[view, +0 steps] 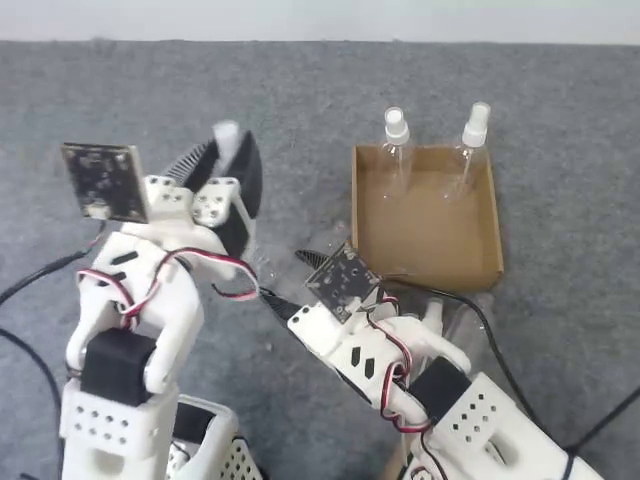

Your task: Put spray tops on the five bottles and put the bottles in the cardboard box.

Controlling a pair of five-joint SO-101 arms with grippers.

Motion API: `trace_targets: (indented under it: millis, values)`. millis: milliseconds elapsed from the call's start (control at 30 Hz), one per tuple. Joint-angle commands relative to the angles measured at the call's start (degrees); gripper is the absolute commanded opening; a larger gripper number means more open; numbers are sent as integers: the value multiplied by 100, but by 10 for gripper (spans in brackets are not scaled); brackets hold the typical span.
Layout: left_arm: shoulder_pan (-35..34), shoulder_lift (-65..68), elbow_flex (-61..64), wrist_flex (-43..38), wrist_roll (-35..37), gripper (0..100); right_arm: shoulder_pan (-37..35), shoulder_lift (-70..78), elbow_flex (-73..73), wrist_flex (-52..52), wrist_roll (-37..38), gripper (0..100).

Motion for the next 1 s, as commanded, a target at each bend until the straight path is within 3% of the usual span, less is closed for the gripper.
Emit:
trace_targets:
  millis: [0,300,567,767,967]
  values:
    - [448,-18,-57,396,141,10,31,-207,-26,-470,-404,6]
    - [492,-466,224,387,132,10,488,-207,343,-1420,-440,6]
    - [484,-633,1033,-484,-141,13,488,-207,325,-1402,-677,6]
    - [484,-633,1042,-466,-422,126,488,-207,325,-1393,-677,6]
    - [149,-624,936,-457,-563,131,488,-207,325,-1393,-677,6]
